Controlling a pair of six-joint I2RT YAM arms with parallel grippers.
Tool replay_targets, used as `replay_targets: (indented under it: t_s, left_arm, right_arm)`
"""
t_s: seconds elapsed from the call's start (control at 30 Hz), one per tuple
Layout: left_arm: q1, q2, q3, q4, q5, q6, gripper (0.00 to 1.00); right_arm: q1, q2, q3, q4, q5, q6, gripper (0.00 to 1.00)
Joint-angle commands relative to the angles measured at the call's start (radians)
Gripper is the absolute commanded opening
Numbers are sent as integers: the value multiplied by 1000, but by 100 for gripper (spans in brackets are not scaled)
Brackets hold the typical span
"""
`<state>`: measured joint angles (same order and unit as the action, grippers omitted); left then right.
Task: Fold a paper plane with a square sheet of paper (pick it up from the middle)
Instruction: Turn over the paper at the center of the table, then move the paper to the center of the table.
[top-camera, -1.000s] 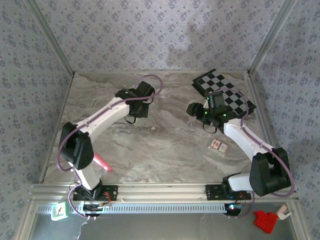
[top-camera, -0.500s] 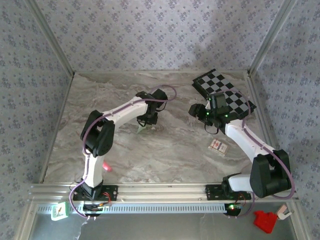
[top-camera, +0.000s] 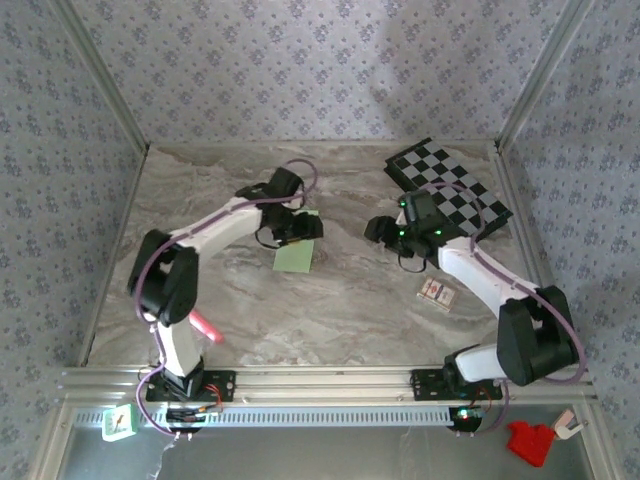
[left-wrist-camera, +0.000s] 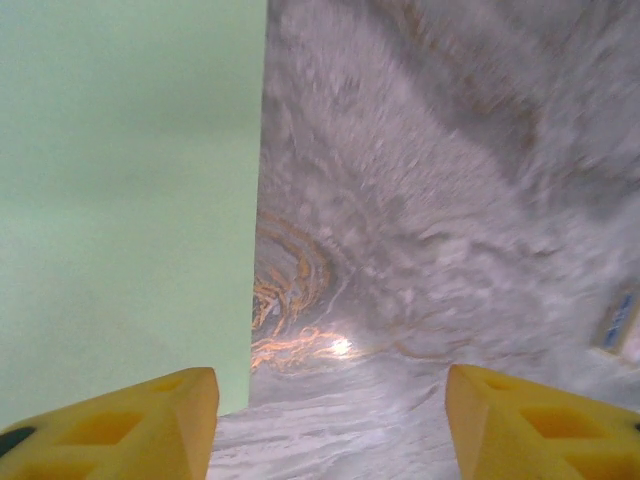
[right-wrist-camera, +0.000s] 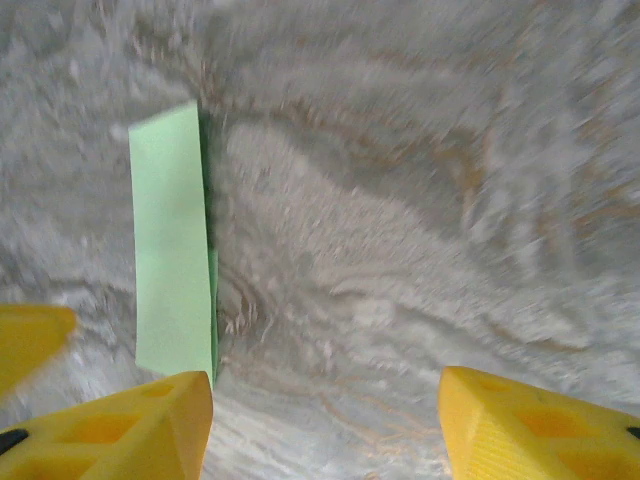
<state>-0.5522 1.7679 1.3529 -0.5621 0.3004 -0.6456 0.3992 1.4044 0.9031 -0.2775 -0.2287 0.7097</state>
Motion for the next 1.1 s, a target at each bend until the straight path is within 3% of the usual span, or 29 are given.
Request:
replay_targets:
  t_s: [0.0, 0.27, 0.5, 0.73, 1.07]
  left_arm:
    - [61, -123, -106, 124, 43, -75, 67]
    - [244, -346, -387, 203, 2, -101, 82]
    - [353, -422, -493, 226, 43, -105, 100]
    - [379, -403, -492, 237, 77, -47, 100]
    - [381, -300, -459, 248, 197, -56, 100]
  right_arm:
    - [95, 68, 71, -25, 11, 16, 64]
    - [296, 345, 249, 82, -24, 92, 60]
    - [342, 580, 488, 51, -26, 108, 57]
    - [332, 719, 619, -42, -50, 74, 56]
    - [306, 721, 558, -181, -106, -108, 56]
